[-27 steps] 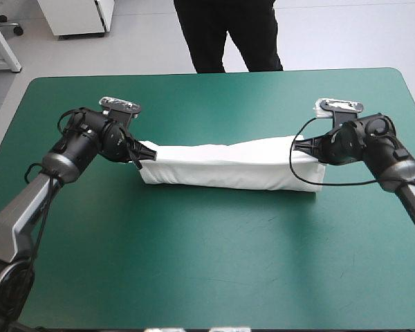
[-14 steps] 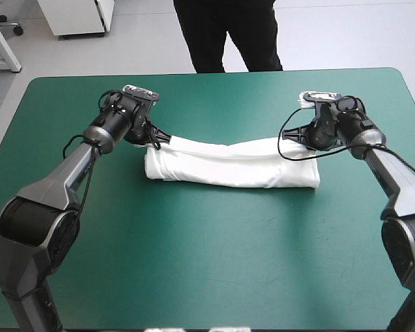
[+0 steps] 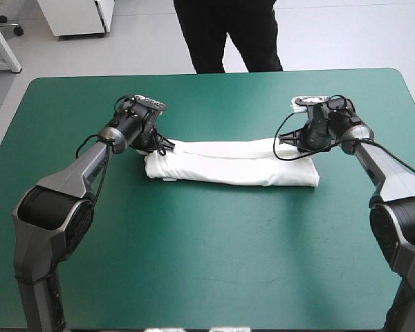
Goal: Fold the cloth
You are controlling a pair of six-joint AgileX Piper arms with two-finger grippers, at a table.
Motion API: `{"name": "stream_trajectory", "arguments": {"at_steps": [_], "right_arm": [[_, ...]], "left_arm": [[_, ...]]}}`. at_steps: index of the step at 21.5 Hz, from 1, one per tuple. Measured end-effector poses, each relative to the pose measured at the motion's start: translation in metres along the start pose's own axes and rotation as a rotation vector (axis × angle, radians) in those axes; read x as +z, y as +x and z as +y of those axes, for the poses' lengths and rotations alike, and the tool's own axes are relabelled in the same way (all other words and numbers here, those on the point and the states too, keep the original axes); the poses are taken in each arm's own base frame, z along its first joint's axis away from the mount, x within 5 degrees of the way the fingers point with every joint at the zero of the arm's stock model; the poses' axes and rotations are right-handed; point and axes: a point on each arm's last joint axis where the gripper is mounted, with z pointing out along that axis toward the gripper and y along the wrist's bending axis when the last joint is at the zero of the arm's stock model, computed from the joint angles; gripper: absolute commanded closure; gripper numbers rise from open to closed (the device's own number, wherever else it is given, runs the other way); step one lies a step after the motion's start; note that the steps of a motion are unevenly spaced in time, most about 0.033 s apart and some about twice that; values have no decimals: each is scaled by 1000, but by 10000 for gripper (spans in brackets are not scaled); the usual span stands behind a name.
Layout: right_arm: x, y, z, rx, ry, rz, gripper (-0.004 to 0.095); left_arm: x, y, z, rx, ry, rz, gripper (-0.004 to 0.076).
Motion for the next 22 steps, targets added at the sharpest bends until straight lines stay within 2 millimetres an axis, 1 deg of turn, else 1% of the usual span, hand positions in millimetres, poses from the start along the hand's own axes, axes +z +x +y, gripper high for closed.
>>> {"name": "stream_trajectory", "arguments": {"at_steps": [1, 2, 3, 5, 6, 8, 9, 10, 11, 12, 13, 15, 16, 17, 20, 22], "right_arm": [[0, 0, 0, 1, -3, 6, 291], [0, 1, 1, 4, -5, 16, 294], [-1, 2, 1, 5, -6, 23, 304], [-3, 3, 0, 6, -4, 35, 333], [-5, 3, 0, 6, -3, 36, 368], [-18, 2, -1, 8, -7, 12, 398], [-31, 1, -2, 11, -11, -13, 400], [-39, 1, -2, 12, -14, -28, 399], [-53, 1, -3, 14, -18, -55, 399], [-59, 1, -3, 15, -20, -64, 399], [-70, 1, -4, 17, -24, -87, 399], [-81, 3, -5, 18, -26, -102, 399], [-84, 3, -5, 19, -26, -101, 400], [-84, 4, -6, 19, -25, -98, 410], [-84, 5, -5, 21, -26, -89, 458], [-84, 5, -5, 23, -30, -89, 484]], "left_arm": [[-1, -1, 0, 1, -1, -4, 209], [-3, -2, 1, 0, -5, -1, 163], [-5, -3, 2, 0, -9, 4, 139], [-11, -5, 4, -6, -17, 20, 138], [-14, -6, 5, -10, -20, 26, 142], [-25, -11, 9, -20, -29, 36, 142], [-32, -14, 11, -26, -33, 39, 143], [-36, -16, 12, -27, -35, 35, 164], [-44, -19, 14, -32, -35, 27, 186], [-47, -21, 15, -30, -34, 24, 252], [-52, -23, 15, -20, -25, 23, 288], [-55, -22, 14, -21, -2, 30, 561], [-57, -22, 12, -23, 16, 30, 677], [-59, -22, 11, -20, 35, 28, 726], [-66, -24, 2, -11, 150, -7, 733], [-72, -27, -10, -11, 269, -43, 733]]}}
